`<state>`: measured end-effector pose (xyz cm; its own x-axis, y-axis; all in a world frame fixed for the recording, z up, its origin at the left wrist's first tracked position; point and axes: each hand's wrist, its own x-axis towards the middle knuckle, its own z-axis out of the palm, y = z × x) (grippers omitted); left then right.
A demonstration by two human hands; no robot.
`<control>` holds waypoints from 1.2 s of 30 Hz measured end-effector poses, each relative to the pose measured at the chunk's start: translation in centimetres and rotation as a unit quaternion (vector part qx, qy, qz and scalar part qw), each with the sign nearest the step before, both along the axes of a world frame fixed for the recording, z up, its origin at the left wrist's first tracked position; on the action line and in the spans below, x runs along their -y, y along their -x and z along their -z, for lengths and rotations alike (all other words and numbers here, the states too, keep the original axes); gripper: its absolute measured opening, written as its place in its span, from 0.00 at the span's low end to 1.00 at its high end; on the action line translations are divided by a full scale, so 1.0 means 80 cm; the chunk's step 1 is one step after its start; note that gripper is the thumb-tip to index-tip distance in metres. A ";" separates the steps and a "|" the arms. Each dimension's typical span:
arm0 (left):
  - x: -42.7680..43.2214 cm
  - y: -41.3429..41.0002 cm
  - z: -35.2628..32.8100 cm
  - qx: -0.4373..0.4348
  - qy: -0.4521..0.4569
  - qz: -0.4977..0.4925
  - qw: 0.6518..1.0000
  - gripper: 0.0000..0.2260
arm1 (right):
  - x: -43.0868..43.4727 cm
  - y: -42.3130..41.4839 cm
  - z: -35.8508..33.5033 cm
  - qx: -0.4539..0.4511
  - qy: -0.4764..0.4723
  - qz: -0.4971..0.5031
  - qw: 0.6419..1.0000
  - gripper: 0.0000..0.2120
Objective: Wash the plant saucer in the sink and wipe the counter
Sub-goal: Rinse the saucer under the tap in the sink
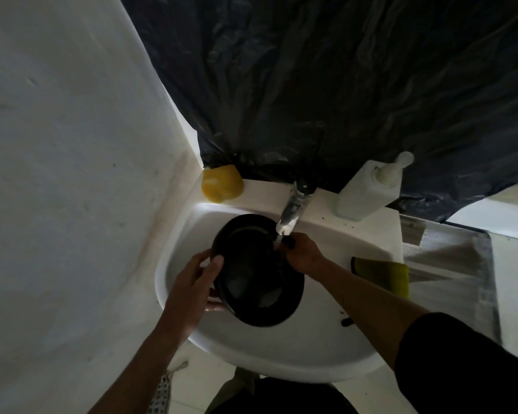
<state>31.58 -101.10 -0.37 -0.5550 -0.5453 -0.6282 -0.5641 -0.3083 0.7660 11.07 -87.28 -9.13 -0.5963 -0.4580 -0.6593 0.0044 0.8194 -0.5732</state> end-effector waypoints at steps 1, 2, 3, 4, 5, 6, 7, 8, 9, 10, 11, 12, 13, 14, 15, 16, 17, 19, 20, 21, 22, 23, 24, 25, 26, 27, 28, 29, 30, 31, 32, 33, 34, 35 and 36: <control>-0.001 -0.001 0.005 0.006 -0.005 0.003 1.000 0.14 | -0.005 0.004 -0.001 -0.007 -0.005 -0.011 1.000 0.15; -0.002 -0.002 0.012 0.014 -0.007 0.007 1.000 0.14 | -0.010 0.008 -0.003 -0.013 -0.009 -0.018 1.000 0.15; -0.004 -0.003 0.020 0.023 -0.005 0.013 1.000 0.14 | -0.016 0.012 -0.004 -0.018 -0.013 -0.024 0.999 0.15; -0.006 -0.003 0.032 0.036 0.003 0.020 0.999 0.14 | -0.021 0.016 -0.006 -0.021 -0.016 -0.030 0.999 0.15; -0.008 -0.003 0.044 0.051 0.019 0.028 0.998 0.14 | -0.026 0.019 -0.008 -0.027 -0.019 -0.037 0.999 0.15; -0.009 -0.002 0.056 0.069 0.035 0.034 0.996 0.13 | -0.030 0.021 -0.010 -0.032 -0.019 -0.043 0.998 0.14; -0.011 -0.001 0.069 0.085 0.044 0.039 0.995 0.13 | -0.034 0.022 -0.013 -0.039 -0.018 -0.051 0.998 0.14; -0.012 0.000 0.079 0.096 0.044 0.039 0.994 0.12 | -0.037 0.023 -0.016 -0.045 -0.019 -0.059 0.997 0.14; -0.014 0.002 0.088 0.103 0.036 0.034 0.993 0.11 | -0.040 0.024 -0.018 -0.052 -0.019 -0.066 0.996 0.14; -0.015 0.005 0.096 0.110 0.029 0.030 0.993 0.11 | -0.043 0.025 -0.019 -0.059 -0.017 -0.072 0.996 0.14; -0.015 0.009 0.104 0.114 0.031 0.033 0.992 0.10 | -0.046 0.026 -0.020 -0.065 -0.017 -0.078 0.995 0.14; -0.015 0.013 0.112 0.121 0.042 0.045 0.991 0.10 | -0.050 0.028 -0.022 -0.070 -0.018 -0.084 0.994 0.14; -0.014 0.018 0.118 0.125 0.055 0.061 0.989 0.10 | -0.053 0.029 -0.025 -0.075 -0.019 -0.088 0.993 0.14; -0.014 0.024 0.124 0.127 0.067 0.075 0.987 0.11 | -0.057 0.030 -0.028 -0.081 -0.019 -0.089 0.993 0.14; -0.014 0.030 0.127 0.128 0.079 0.095 0.984 0.11 | -0.061 0.032 -0.031 -0.092 -0.017 -0.091 0.991 0.15; -0.016 0.037 0.128 0.134 0.096 0.118 0.979 0.12 | -0.064 0.033 -0.034 -0.105 -0.017 -0.092 0.990 0.16; -0.018 0.043 0.127 0.141 0.118 0.144 0.972 0.14 | -0.066 0.034 -0.037 -0.117 -0.020 -0.094 0.989 0.17; -0.025 0.053 0.124 0.149 0.143 0.170 0.964 0.15 | -0.070 0.033 -0.045 -0.127 -0.030 -0.096 0.987 0.17; -0.029 0.056 0.124 0.151 0.143 0.175 0.962 0.14 | -0.072 0.031 -0.050 -0.131 -0.035 -0.100 0.986 0.17; -0.032 0.059 0.125 0.153 0.144 0.179 0.961 0.12 | -0.072 0.030 -0.055 -0.137 -0.039 -0.105 0.984 0.16; -0.035 0.062 0.127 0.155 0.142 0.181 0.961 0.12 | -0.072 0.028 -0.061 -0.143 -0.043 -0.111 0.982 0.15; -0.038 0.065 0.130 0.154 0.140 0.183 0.961 0.11 | -0.072 0.026 -0.068 -0.149 -0.050 -0.118 0.980 0.15; -0.039 0.068 0.131 0.157 0.136 0.186 0.960 0.10 | -0.072 0.025 -0.075 -0.153 -0.059 -0.123 0.979 0.14; -0.041 0.072 0.132 0.159 0.134 0.187 0.960 0.10 | -0.072 0.025 -0.081 -0.154 -0.068 -0.126 0.978 0.14; -0.041 0.075 0.132 0.163 0.132 0.188 0.959 0.10 | -0.073 0.025 -0.085 -0.150 -0.074 -0.127 0.978 0.14; -0.042 0.077 0.132 0.162 0.132 0.190 0.959 0.10 | -0.074 0.026 -0.089 -0.137 -0.076 -0.126 0.980 0.14; -0.041 0.079 0.130 0.161 0.130 0.189 0.960 0.11 | -0.075 0.027 -0.093 -0.115 -0.074 -0.118 0.984 0.14; -0.039 0.079 0.131 0.160 0.128 0.186 0.961 0.11 | -0.078 0.028 -0.095 -0.084 -0.069 -0.104 0.989 0.13; -0.037 0.080 0.130 0.161 0.126 0.183 0.962 0.11 | -0.080 0.030 -0.096 -0.045 -0.061 -0.086 0.993 0.11; -0.034 0.080 0.128 0.160 0.125 0.182 0.962 0.11 | -0.081 0.030 -0.098 -0.003 -0.050 -0.062 0.997 0.10; -0.031 0.079 0.125 0.159 0.127 0.183 0.962 0.11 | -0.083 0.029 -0.099 0.039 -0.037 -0.035 0.998 0.10; -0.028 0.078 0.123 0.156 0.129 0.182 0.962 0.11 | -0.082 0.028 -0.099 0.075 -0.028 -0.014 0.997 0.10; -0.024 0.076 0.120 0.154 0.129 0.180 0.963 0.12 | -0.080 0.026 -0.099 0.100 -0.022 -0.003 0.995 0.10; -0.020 0.074 0.118 0.149 0.129 0.178 0.964 0.12 | -0.078 0.023 -0.097 0.115 -0.021 0.003 0.993 0.11; -0.015 0.070 0.115 0.147 0.128 0.177 0.965 0.11 | -0.076 0.021 -0.094 0.121 -0.021 0.002 0.992 0.11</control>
<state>25.97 -99.91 -9.57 -0.5535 -0.5129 -0.6562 -0.8034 0.1211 0.5830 9.42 -81.24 -1.64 -0.4198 -0.4250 -0.8020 0.1422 0.8419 -0.5206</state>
